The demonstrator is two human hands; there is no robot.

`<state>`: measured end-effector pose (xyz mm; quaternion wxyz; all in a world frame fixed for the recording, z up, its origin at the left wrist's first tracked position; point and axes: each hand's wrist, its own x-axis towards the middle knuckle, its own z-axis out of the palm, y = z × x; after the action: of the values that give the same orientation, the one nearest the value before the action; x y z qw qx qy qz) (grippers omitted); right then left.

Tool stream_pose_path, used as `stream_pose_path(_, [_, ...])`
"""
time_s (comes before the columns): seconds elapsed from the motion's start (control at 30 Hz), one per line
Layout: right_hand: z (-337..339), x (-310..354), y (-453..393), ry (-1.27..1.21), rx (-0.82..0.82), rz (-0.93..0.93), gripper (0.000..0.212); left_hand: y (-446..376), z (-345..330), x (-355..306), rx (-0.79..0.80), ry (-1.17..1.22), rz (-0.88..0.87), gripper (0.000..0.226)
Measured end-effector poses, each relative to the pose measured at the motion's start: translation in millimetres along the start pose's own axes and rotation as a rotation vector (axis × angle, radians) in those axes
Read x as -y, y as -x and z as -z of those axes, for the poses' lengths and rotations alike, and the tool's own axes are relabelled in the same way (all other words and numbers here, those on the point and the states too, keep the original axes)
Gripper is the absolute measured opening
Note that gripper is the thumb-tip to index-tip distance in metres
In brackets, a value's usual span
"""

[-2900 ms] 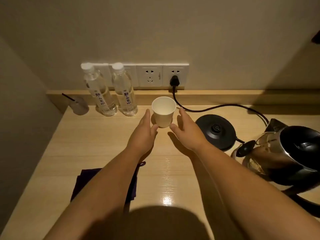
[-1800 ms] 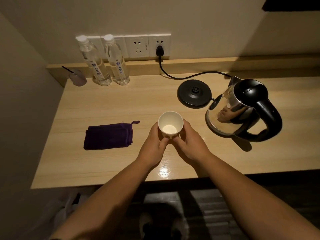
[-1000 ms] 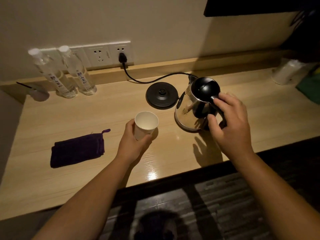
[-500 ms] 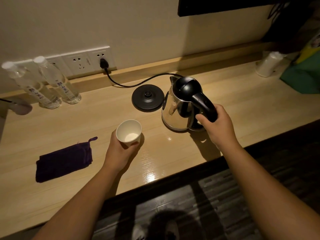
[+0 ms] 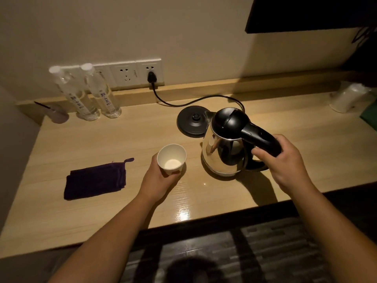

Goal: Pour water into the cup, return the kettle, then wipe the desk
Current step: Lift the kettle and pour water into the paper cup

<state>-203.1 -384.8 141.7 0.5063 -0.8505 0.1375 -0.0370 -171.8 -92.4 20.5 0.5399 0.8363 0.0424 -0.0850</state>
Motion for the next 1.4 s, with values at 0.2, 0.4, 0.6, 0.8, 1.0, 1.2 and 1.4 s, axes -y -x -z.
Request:
stream_pose_path(0.2, [-2,31,-6,0.140,0.245,0.068,0.035,0,3,2,0.032,0.050,0.016,0.081])
stream_pose_path(0.4, [-8,68,-8,0.315,0.352,0.167,0.040,-1,3,7,0.034,0.029,0.011,0.081])
stream_pose_path(0.6, [-14,89,-14,0.535,0.357,0.254,0.035,-4,1,14,0.012,0.009,-0.007,0.082])
stream_pose_path(0.8, [-18,106,-17,0.677,0.417,0.308,0.032,-5,-1,17,0.004,0.001,-0.023,0.085])
stream_pose_path(1.0, [-24,126,-18,0.765,0.421,0.351,0.035,-5,-1,19,-0.007,-0.017,-0.037,0.084])
stream_pose_path(1.2, [-30,138,-18,0.814,0.447,0.368,0.036,-5,-2,21,-0.018,-0.023,-0.037,0.084])
stream_pose_path(1.4, [-33,143,-22,0.855,0.469,0.389,0.031,-6,-2,23,-0.014,-0.025,-0.036,0.085])
